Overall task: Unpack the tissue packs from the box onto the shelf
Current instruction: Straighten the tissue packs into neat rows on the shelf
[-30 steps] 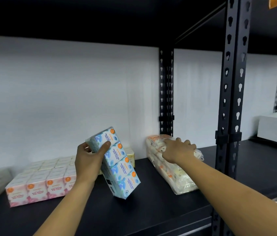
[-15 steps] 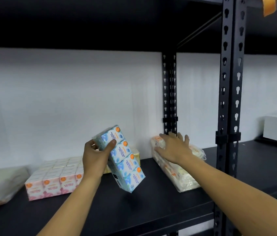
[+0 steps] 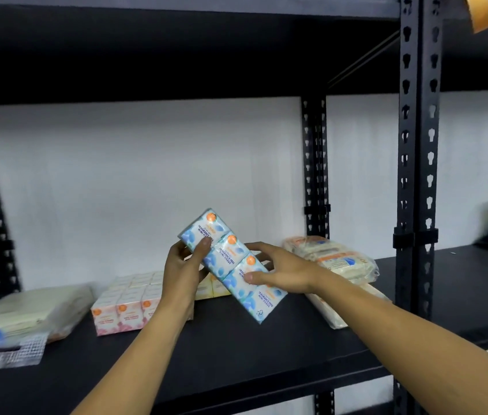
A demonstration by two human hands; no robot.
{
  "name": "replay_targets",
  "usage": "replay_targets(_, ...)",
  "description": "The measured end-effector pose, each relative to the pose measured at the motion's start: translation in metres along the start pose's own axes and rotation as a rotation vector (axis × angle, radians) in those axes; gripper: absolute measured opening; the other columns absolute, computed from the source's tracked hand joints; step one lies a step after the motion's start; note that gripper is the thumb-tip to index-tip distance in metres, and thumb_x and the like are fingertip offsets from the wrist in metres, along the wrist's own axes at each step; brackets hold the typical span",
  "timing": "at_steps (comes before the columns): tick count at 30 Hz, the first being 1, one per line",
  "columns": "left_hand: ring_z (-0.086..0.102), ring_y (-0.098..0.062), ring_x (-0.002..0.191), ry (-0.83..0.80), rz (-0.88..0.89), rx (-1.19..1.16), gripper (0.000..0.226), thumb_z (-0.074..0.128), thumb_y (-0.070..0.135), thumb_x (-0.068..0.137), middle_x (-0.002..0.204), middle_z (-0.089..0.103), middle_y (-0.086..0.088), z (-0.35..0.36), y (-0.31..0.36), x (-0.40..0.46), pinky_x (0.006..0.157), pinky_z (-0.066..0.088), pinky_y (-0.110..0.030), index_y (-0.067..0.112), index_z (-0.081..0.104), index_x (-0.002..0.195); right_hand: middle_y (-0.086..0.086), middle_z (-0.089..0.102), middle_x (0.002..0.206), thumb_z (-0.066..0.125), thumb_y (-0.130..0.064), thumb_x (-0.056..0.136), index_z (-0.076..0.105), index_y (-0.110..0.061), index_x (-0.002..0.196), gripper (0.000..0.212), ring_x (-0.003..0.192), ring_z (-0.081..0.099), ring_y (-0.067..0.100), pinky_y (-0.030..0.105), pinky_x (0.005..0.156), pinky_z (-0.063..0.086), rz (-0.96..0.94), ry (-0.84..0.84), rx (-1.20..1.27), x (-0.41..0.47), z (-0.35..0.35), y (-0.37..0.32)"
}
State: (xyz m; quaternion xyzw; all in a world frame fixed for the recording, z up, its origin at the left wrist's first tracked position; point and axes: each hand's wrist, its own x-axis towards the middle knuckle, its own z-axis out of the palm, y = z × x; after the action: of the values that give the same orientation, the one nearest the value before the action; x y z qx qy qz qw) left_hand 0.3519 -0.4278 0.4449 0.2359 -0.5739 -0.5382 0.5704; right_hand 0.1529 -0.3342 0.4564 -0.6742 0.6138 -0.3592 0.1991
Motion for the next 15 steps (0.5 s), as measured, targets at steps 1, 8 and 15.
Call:
replay_targets(1, 0.069, -0.017, 0.106, -0.011, -0.001, 0.005, 0.055, 0.076, 0.038, 0.080, 0.121, 0.067, -0.006, 0.000, 0.000, -0.001, 0.086, 0.058, -0.041, 0.010, 0.057, 0.124, -0.013, 0.063, 0.118, 0.076, -0.047, 0.081, 0.042, -0.042, 0.140, 0.069, 0.099, 0.067, 0.006, 0.030, 0.083, 0.059, -0.011, 0.012, -0.018, 0.000, -0.001, 0.000)
replay_targets(8, 0.064, -0.018, 0.110, -0.028, -0.065, 0.272, 0.065, 0.076, 0.042, 0.080, 0.118, 0.065, -0.003, -0.031, -0.014, 0.004, 0.097, 0.051, -0.041, 0.021, 0.048, 0.134, -0.011, 0.059, 0.122, 0.075, -0.044, 0.082, 0.043, -0.041, 0.141, 0.067, 0.097, 0.065, 0.004, 0.015, 0.077, 0.049, -0.018, 0.079, -0.186, 0.006, 0.007, 0.006)
replay_targets(15, 0.050, -0.016, 0.127, -0.015, 0.014, 0.816, 0.040, 0.060, 0.028, 0.095, 0.135, 0.056, 0.004, -0.083, -0.039, 0.006, 0.101, 0.039, -0.030, 0.020, 0.054, 0.134, 0.000, 0.048, 0.143, 0.068, -0.043, 0.088, 0.033, -0.036, 0.149, 0.071, 0.127, 0.048, 0.020, 0.040, 0.104, 0.042, 0.015, 0.129, -0.507, 0.029, 0.024, 0.033)
